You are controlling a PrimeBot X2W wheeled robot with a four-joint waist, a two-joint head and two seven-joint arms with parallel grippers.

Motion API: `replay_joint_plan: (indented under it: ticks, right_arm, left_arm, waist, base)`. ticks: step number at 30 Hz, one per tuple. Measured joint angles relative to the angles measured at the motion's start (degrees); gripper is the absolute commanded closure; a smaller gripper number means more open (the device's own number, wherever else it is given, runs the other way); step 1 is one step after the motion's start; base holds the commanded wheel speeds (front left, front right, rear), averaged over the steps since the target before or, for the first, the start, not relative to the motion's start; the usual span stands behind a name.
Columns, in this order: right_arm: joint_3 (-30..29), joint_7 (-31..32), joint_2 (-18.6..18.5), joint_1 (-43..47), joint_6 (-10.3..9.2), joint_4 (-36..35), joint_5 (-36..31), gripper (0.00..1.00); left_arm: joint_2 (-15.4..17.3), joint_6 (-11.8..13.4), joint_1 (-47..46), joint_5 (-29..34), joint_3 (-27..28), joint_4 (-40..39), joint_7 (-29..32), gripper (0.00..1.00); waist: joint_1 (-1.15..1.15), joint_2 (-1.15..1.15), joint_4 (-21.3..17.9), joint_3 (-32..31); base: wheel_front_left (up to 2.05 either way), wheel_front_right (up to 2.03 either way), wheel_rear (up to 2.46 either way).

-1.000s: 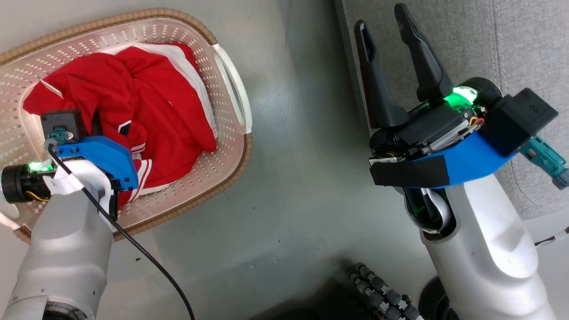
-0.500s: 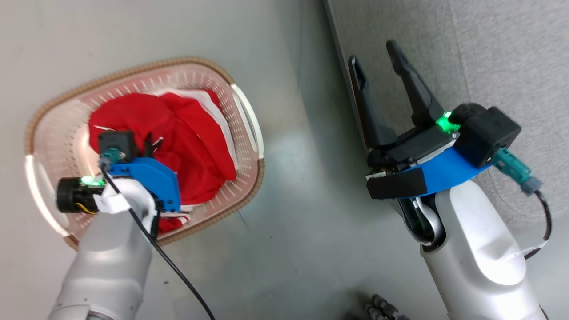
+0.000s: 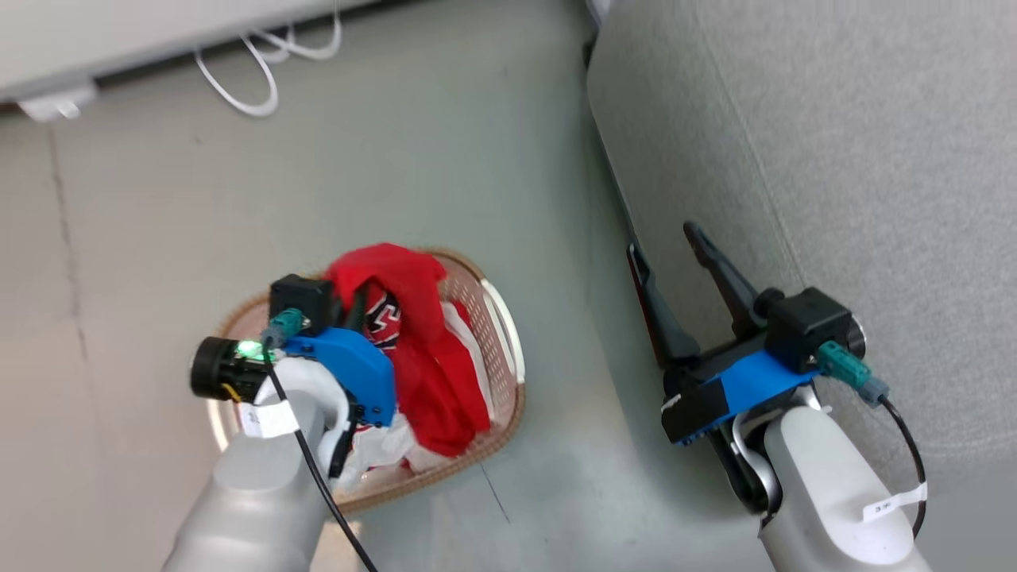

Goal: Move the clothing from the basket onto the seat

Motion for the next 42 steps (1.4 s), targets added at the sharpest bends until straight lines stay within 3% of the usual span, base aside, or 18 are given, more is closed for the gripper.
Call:
replay_joint_plan:
  ticks: [11, 22, 31, 42]
  right_arm:
    - [-0.6, 1.2, 0.0, 4.9, 0.0, 3.0, -0.9, 0.0]
    - [2.1, 3.3, 0.0, 8.3, -0.01, 2.0, 0.3, 0.0]
    - [6.2, 4.9, 0.0, 9.2, 0.0, 0.4, 1.1, 0.0]
    - [8.7, 5.9, 0.0, 9.0, -0.01, -0.8, 2.4, 0.0]
  left_arm:
    - [-0.1, -0.6, 1.9, -12.6, -15.3, -14.1, 0.7, 1.0]
    - [-0.2, 3.1, -0.7, -20.9, -26.3, -23.4, 2.1, 1.0]
    - [-0.2, 6.4, -4.1, -26.9, -32.0, -26.5, 2.2, 1.0]
    - [-0.2, 7.2, -5.5, -31.3, -36.3, -25.5, 1.6, 1.0]
  waist:
    - [0.0, 0.0, 3.9, -12.3]
    - [0.0, 0.0, 5.9, -20.7]
    - [0.01, 0.0, 5.4, -22.9]
    - [0.01, 0.0, 5.2, -22.2]
  base:
    - [0.0, 0.0, 0.0]
    - [0.0, 0.0, 0.0]
    - [0.0, 0.0, 0.0]
    - [0.0, 0.0, 0.0]
